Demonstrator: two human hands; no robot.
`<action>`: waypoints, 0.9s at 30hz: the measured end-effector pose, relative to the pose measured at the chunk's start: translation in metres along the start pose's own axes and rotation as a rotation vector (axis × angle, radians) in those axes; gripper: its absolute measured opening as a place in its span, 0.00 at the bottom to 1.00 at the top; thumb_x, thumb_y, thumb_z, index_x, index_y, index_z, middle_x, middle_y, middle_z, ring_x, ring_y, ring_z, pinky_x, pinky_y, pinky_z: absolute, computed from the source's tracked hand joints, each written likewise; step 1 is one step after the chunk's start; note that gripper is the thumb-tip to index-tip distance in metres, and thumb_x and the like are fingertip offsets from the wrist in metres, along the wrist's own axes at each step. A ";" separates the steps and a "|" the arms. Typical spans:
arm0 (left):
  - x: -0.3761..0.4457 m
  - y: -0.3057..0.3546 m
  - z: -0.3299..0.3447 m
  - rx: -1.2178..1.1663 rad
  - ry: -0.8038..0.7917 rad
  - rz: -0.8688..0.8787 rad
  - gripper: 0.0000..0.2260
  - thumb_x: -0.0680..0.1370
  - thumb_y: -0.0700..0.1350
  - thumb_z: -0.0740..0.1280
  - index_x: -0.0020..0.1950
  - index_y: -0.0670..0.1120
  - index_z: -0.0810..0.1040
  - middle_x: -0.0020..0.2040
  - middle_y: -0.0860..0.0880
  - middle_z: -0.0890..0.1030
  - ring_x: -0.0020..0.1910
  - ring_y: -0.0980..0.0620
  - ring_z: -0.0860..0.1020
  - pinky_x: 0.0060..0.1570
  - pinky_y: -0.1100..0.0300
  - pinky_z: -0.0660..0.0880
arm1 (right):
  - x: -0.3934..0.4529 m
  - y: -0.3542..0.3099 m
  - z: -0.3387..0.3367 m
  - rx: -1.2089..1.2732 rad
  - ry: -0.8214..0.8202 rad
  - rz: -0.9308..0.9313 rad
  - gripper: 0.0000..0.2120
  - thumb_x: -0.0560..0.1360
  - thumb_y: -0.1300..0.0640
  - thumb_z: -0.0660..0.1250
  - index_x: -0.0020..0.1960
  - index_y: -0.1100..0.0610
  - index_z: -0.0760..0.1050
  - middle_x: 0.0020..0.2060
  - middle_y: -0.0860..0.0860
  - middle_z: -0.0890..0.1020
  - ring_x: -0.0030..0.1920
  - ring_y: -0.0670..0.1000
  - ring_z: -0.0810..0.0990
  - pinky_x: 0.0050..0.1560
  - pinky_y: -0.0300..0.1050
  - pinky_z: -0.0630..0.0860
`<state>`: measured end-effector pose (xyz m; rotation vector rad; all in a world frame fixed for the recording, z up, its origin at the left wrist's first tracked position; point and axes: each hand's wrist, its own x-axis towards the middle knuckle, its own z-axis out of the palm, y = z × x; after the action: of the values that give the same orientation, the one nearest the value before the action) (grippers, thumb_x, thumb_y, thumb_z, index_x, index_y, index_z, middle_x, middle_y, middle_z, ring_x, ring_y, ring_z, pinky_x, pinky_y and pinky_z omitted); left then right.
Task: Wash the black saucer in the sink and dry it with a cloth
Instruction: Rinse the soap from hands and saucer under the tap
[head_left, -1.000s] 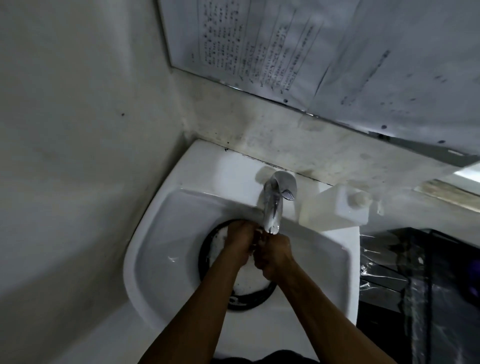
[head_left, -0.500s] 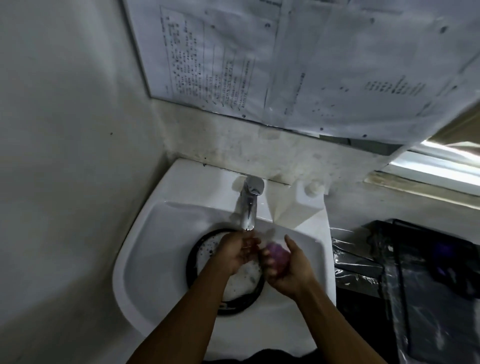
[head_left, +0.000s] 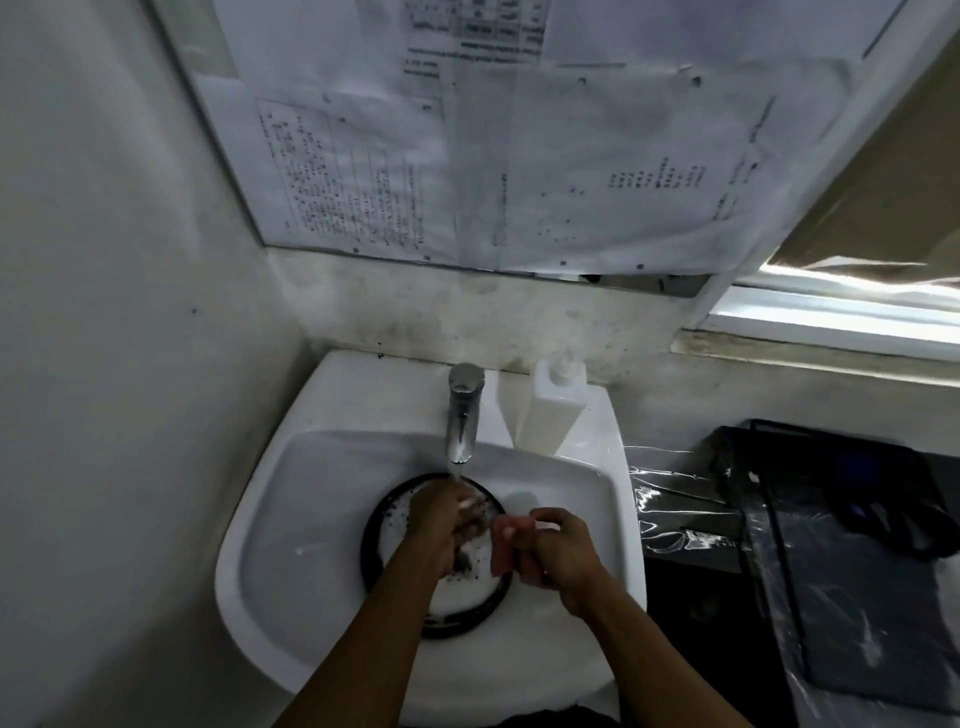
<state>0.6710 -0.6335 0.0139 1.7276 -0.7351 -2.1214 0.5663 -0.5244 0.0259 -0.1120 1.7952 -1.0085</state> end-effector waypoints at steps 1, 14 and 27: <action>-0.003 0.002 0.003 -0.037 -0.010 0.023 0.07 0.78 0.40 0.65 0.42 0.41 0.78 0.32 0.47 0.80 0.33 0.49 0.76 0.31 0.60 0.74 | 0.001 0.001 -0.002 0.028 0.017 -0.010 0.20 0.70 0.63 0.76 0.58 0.60 0.74 0.41 0.58 0.82 0.35 0.53 0.81 0.29 0.42 0.76; -0.061 0.110 0.031 0.242 0.100 0.373 0.15 0.77 0.52 0.69 0.39 0.41 0.79 0.33 0.44 0.80 0.29 0.49 0.75 0.30 0.61 0.67 | 0.008 -0.010 0.000 0.099 0.001 -0.089 0.03 0.75 0.61 0.68 0.48 0.59 0.78 0.33 0.57 0.79 0.27 0.53 0.76 0.31 0.46 0.76; -0.048 0.071 0.006 0.437 0.061 0.504 0.13 0.80 0.48 0.66 0.46 0.39 0.83 0.40 0.42 0.84 0.36 0.48 0.82 0.22 0.67 0.67 | 0.011 -0.004 0.009 -0.251 0.090 -0.391 0.20 0.72 0.65 0.69 0.63 0.57 0.72 0.52 0.56 0.82 0.49 0.53 0.82 0.43 0.44 0.80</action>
<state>0.6704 -0.6653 0.0942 1.5623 -1.5183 -1.6377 0.5664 -0.5379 0.0196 -0.6006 2.0229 -1.0636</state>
